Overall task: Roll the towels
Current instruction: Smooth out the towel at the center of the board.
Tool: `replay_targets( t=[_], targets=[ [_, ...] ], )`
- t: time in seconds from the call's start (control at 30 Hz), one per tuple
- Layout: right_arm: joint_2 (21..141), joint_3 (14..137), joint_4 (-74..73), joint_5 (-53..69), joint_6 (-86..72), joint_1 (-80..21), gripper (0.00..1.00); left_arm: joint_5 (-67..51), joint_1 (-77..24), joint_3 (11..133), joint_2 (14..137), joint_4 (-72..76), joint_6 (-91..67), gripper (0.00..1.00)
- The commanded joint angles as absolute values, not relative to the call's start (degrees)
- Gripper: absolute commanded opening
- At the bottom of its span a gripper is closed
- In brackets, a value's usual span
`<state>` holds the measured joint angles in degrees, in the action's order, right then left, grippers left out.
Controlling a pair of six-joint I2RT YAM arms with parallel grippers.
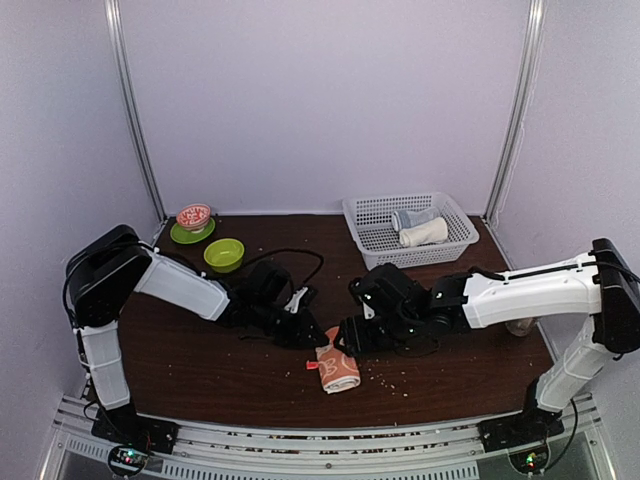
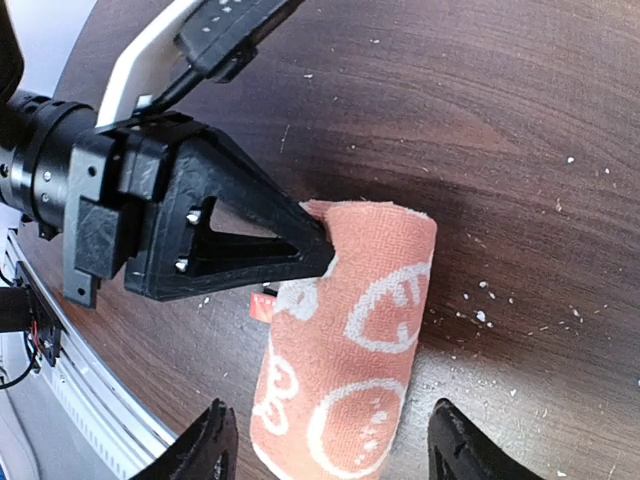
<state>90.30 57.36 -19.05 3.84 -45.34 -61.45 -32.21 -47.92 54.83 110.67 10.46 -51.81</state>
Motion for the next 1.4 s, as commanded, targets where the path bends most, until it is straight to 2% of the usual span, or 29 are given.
replay_targets(
  t=[0.0, 0.17, 0.47, 0.8, 0.93, 1.13, 1.37],
  targets=[
    [91.65, 54.73, -12.71, 8.34, -48.65, -60.02, 0.66, -31.38, -47.67, 52.47, 113.25, 10.96, -51.95, 0.13],
    [97.18, 56.50, -12.16, 11.47, -49.43, -59.73, 0.63, -31.35, -47.65, 51.55, 113.61, 11.60, -51.83, 0.13],
    [102.78, 57.30, -19.01, 9.06, -48.68, -60.50, 0.62, -31.31, -47.64, 50.03, 113.95, 13.31, -52.20, 0.12],
    [95.77, 59.37, -21.98, 6.42, -49.93, -60.81, 0.71, -31.57, -47.72, 50.68, 113.67, 13.29, -52.80, 0.12],
    [96.95, 62.85, -25.49, 5.80, -49.21, -61.34, 0.77, -32.07, -47.76, 51.42, 113.27, 13.37, -53.54, 0.19],
    [98.67, 62.61, -25.06, 5.64, -49.42, -61.46, 0.77, -32.54, -47.72, 52.78, 111.19, 12.14, -54.12, 0.31],
    [99.90, 62.30, -24.88, 5.01, -49.14, -61.37, 0.75, -31.84, -47.67, 54.40, 108.16, 7.90, -52.70, 0.37]
  ],
)
